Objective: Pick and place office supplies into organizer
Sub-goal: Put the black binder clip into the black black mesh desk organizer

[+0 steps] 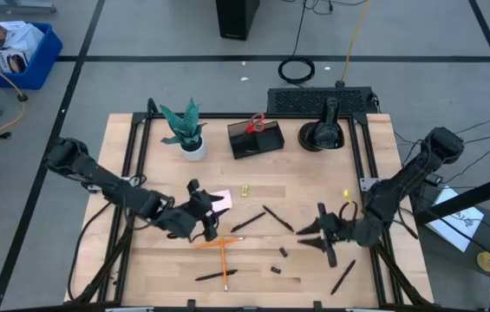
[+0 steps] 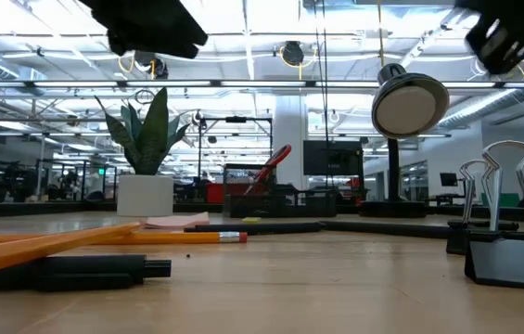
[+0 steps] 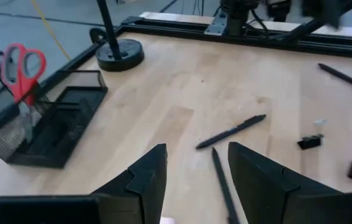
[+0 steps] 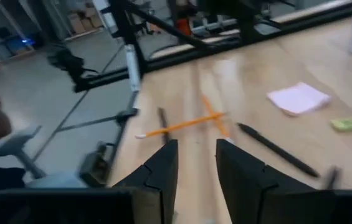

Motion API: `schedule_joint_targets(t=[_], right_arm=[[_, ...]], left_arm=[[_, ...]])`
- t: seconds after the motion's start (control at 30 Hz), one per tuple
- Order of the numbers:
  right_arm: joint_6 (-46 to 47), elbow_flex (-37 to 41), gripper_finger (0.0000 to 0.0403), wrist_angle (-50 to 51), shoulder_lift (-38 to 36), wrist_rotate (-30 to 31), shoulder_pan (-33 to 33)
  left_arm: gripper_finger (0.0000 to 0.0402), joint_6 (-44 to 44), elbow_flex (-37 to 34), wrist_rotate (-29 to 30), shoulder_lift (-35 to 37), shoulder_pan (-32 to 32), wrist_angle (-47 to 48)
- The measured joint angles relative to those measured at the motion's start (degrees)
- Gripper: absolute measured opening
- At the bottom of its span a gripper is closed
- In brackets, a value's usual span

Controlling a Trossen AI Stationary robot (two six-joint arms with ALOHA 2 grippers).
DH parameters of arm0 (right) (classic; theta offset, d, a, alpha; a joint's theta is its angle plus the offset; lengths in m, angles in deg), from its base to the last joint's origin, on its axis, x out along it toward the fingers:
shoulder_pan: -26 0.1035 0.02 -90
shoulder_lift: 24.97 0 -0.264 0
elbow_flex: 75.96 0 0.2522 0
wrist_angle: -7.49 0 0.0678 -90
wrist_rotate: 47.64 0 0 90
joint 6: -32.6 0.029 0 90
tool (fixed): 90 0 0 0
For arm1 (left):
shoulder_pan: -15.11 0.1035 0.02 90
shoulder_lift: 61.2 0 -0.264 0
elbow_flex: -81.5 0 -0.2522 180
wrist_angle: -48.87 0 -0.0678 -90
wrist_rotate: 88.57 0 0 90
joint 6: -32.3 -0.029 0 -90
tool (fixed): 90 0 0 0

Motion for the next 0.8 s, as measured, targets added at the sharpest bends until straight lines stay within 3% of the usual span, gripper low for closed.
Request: schedule_joint_targets(t=[0.13,0.27,0.43,0.57,0.67,0.8], right_arm=[[0.5,-8.6,0.01,2.2,6.7,2.8,4.8],[7.0,-20.1,0.01,12.5,14.7,6.2,8.6],[15.9,-37.8,0.01,30.7,26.2,8.3,9.6],[24.0,-50.3,0.01,52.2,34.1,9.9,8.2],[34.8,-53.1,0.01,67.1,37.7,7.9,7.5],[45.4,-53.1,0.01,76.1,38.6,2.0,6.1]], left_arm=[[0.0177,1.3,0.0,0.4,0.0,-2.4,-0.1],[0.0177,1.3,0.0,0.4,0.0,-4.5,-0.1],[0.0177,1.2,0.0,0.3,0.0,-6.3,-0.1],[0.0177,1.0,0.0,0.3,0.0,-7.5,-0.1],[0.0177,0.9,0.0,0.3,0.0,-8.3,-0.1],[0.0177,-0.8,0.0,0.4,0.0,-9.3,-0.1]])
